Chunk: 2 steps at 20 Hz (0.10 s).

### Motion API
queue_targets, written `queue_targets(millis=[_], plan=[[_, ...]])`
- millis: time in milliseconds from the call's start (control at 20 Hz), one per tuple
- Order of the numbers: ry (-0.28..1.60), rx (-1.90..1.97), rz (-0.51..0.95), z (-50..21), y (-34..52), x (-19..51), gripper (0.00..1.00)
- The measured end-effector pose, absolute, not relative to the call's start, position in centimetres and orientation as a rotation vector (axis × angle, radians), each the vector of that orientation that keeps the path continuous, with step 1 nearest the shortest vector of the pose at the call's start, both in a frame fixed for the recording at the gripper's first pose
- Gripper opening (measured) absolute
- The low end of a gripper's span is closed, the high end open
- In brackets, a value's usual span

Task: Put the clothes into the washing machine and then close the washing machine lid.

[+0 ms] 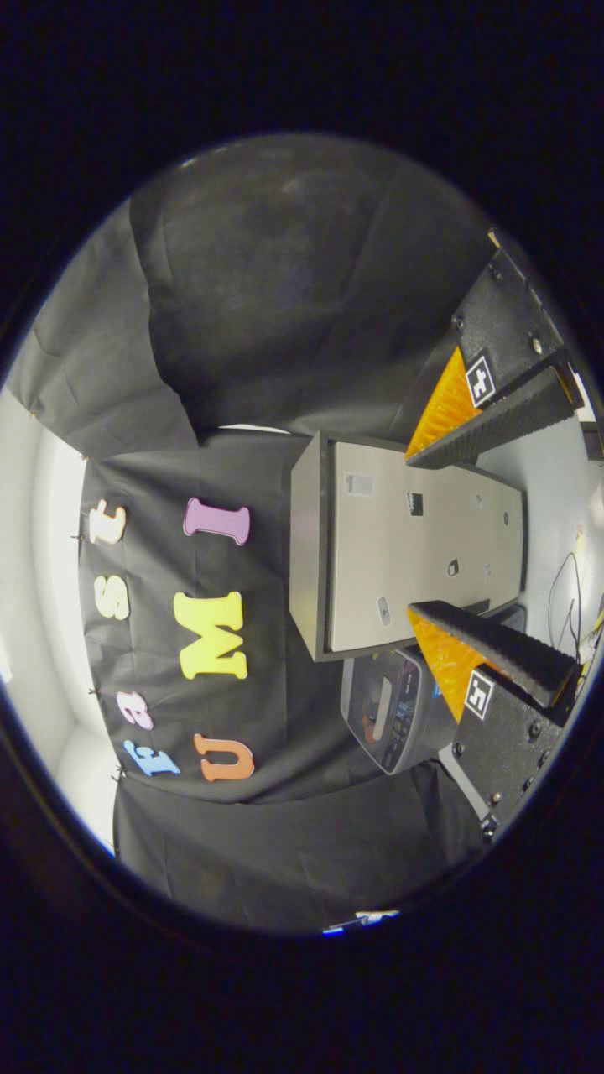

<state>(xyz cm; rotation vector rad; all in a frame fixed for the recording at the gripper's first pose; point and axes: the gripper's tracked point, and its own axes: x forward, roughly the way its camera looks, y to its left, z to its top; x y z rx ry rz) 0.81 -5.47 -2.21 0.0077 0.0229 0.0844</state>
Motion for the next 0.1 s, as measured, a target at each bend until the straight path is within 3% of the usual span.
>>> queue_targets(millis=[100], plan=[[0.030,0.004,0.084,-2.55,-5.45,0.62,0.99]])
